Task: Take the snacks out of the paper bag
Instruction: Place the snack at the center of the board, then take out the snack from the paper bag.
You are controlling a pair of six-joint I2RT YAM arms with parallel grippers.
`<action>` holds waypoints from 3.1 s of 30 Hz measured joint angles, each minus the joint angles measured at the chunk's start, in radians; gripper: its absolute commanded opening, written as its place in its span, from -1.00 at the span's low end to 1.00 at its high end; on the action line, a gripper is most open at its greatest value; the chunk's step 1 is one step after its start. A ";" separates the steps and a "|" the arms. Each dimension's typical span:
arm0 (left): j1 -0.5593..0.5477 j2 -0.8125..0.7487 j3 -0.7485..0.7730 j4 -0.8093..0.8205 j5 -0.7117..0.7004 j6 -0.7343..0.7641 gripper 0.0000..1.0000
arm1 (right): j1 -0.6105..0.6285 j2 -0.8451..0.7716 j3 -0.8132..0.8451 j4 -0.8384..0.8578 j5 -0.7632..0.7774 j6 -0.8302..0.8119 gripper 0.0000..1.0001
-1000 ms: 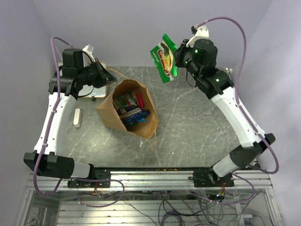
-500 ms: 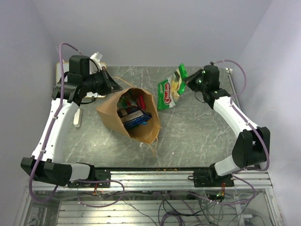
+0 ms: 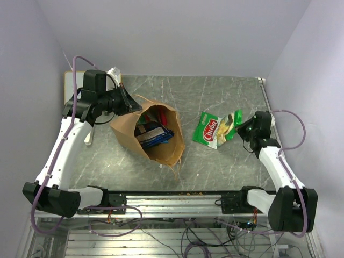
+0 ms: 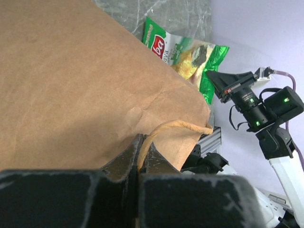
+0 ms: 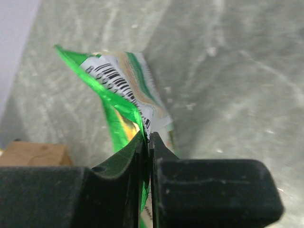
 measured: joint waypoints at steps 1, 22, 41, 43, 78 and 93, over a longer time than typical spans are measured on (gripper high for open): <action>0.000 0.000 0.000 0.000 0.000 0.000 -0.86 | -0.013 -0.021 -0.018 -0.021 0.022 -0.018 -0.80; 0.000 -0.003 0.001 -0.001 0.021 0.000 -0.86 | -0.011 -0.053 0.196 -0.444 0.137 -0.281 0.44; -0.005 -0.031 -0.024 -0.001 0.050 -0.043 -0.86 | 0.838 -0.119 0.208 -0.049 -0.412 -0.964 0.12; -0.006 -0.034 -0.024 -0.002 0.050 -0.045 -0.86 | 0.887 -0.077 0.212 -0.013 -0.414 -1.099 0.08; -0.008 -0.012 0.022 -0.046 0.028 0.092 -0.86 | 0.956 0.563 0.457 0.146 -0.315 -1.924 -0.21; -0.008 -0.005 0.026 -0.055 0.028 0.106 -0.86 | 0.956 0.566 0.454 0.154 -0.346 -1.933 -0.06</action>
